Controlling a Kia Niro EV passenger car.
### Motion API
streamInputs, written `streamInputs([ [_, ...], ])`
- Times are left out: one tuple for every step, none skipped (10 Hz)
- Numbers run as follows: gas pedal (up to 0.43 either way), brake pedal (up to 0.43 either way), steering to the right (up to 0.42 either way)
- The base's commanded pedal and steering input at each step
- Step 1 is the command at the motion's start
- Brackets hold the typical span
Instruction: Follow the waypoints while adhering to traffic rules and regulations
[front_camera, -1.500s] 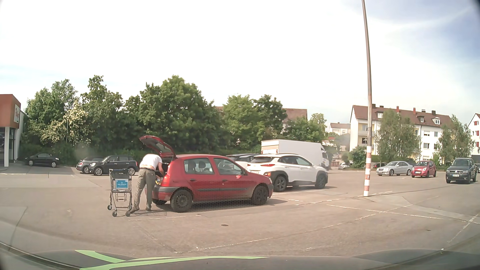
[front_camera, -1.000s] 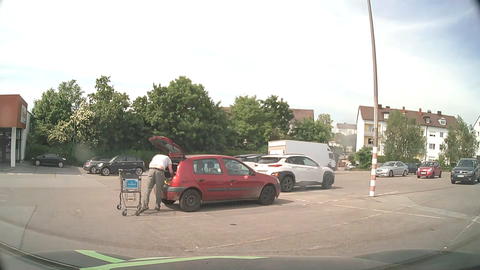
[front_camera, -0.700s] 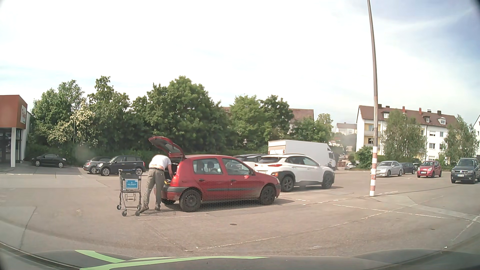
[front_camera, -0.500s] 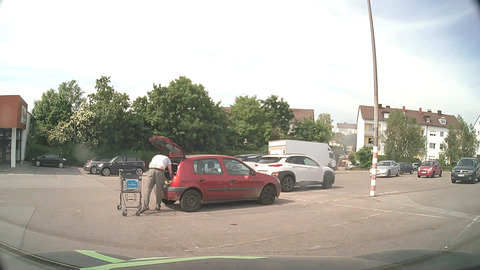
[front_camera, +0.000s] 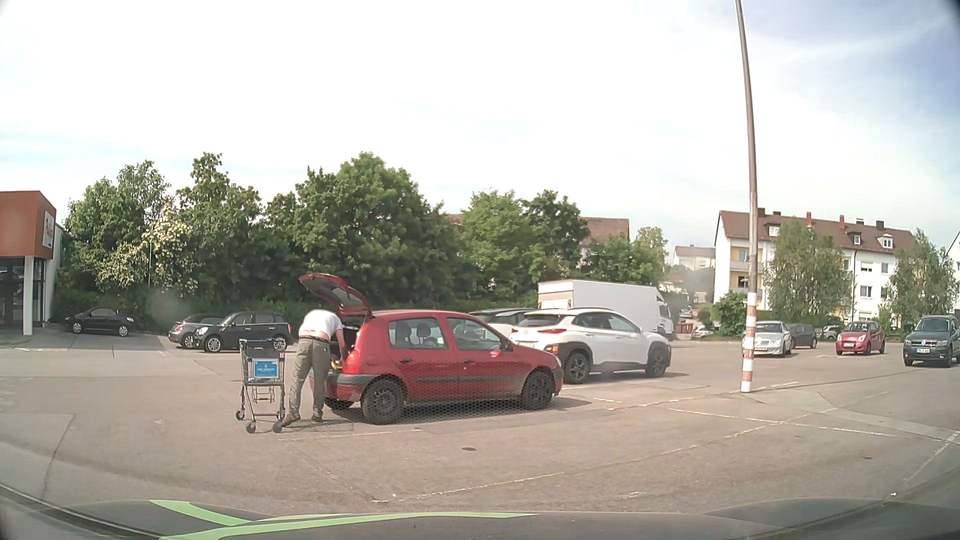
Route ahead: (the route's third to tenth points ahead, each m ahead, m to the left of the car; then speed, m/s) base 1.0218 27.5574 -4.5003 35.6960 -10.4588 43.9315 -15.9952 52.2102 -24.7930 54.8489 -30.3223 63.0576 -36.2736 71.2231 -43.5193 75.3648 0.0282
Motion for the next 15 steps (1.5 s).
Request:
streamInputs([
  [0.0,0.213,-0.003],
  [0.0,0.183,-0.087],
  [0.0,0.165,-0.145],
  [0.0,0.122,-0.213],
  [0.0,0.085,-0.274],
  [0.0,0.067,-0.33],
  [0.0,0.061,-0.395],
  [0.0,0.061,-0.478],
  [0.0,0.061,-0.547],
  [0.0,0.049,-0.616],
  [0.0,0.043,-0.678],
  [0.0,0.03,-0.727],
  [0.0,0.03,-0.763],
  [0.0,0.03,-0.772],
  [0.0,0.03,-0.785],
])
